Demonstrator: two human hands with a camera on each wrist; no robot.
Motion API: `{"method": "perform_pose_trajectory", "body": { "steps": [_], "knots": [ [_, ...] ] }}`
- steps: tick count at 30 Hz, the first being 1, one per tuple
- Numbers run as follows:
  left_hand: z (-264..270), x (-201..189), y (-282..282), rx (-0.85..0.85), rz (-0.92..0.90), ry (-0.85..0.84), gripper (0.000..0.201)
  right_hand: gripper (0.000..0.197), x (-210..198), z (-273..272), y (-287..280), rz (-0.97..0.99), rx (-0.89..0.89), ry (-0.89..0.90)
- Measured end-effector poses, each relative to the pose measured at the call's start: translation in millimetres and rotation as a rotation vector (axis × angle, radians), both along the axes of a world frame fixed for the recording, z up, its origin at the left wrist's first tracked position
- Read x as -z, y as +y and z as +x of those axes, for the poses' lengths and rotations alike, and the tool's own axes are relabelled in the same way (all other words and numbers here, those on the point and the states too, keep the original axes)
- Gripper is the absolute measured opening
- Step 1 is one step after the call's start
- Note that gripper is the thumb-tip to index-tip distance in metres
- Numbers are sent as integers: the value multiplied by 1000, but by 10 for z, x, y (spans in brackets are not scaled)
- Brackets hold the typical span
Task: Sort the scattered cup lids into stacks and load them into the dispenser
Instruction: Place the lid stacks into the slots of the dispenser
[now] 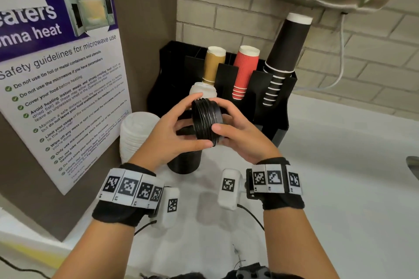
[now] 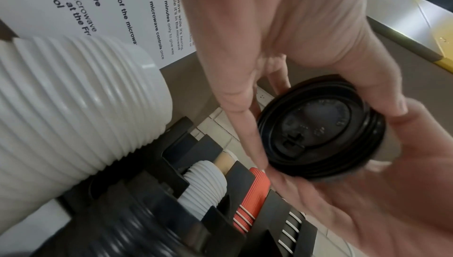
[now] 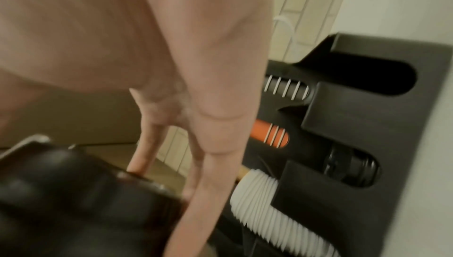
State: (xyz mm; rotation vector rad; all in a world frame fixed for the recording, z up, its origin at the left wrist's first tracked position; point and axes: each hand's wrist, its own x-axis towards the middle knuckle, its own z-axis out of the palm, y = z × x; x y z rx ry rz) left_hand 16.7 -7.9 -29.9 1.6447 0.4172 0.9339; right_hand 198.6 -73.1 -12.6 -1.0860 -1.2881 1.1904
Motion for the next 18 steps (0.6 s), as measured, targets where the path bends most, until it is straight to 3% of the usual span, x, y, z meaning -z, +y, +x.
{"method": "perform_pose_trajectory", "body": {
  "steps": [5,18],
  "knots": [
    [33,-5,-28,50,-13,45,92,59,11,93,-88,5,24,-36],
    [120,13,-84,-20,19,77,98,64,-14,91,-172,10,91,-102]
  ]
}}
